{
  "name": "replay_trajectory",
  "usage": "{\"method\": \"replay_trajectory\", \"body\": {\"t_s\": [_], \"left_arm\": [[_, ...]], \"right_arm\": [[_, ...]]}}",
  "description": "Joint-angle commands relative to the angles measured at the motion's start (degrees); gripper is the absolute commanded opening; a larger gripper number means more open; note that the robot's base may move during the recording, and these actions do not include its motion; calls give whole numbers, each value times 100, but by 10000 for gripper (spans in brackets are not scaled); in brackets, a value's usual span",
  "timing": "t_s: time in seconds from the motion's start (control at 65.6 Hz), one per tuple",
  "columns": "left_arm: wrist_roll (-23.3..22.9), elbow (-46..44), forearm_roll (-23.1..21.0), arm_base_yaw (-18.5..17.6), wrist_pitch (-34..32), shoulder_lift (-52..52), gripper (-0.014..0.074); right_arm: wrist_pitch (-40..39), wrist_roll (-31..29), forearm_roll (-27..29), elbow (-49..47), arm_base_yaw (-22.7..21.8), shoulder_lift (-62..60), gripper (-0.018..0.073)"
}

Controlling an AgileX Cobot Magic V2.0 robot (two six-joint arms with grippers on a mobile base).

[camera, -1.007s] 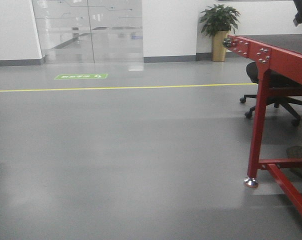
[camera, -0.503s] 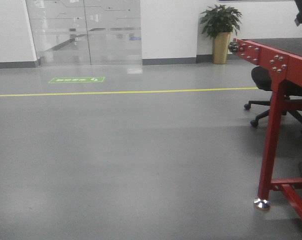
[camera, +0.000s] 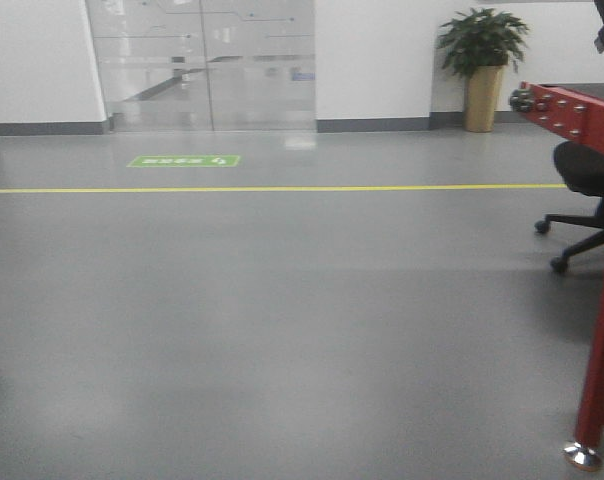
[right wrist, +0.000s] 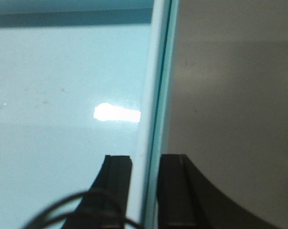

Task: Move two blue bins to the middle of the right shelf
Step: 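Turn toward another shelf of blue bins holding the teal bin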

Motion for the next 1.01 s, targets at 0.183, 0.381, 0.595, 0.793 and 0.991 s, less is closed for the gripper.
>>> {"method": "replay_trajectory", "body": {"t_s": [0.183,0.381,0.595,0.793,0.991], "left_arm": [[6,-125,-1711,-178,-632,-60,-111],[6,-125,-1688,-178,-630,-60,-111],[6,-125,-1666,-178,-630,-60,-111],[6,-125,-1666,-178,-630,-60,-111],[6,-125,-1666,-178,-630,-60,-111]], "right_arm": [[-1349,-28,755,-65,153,-52,-153],[-1349,-28,755,-65,153,-52,-153],[-1353,-28,755,-65,153,-52,-153],[-1353,-28,755,-65,153,-52,-153],[-1353,-28,755,-65,153,-52,-153]]}}
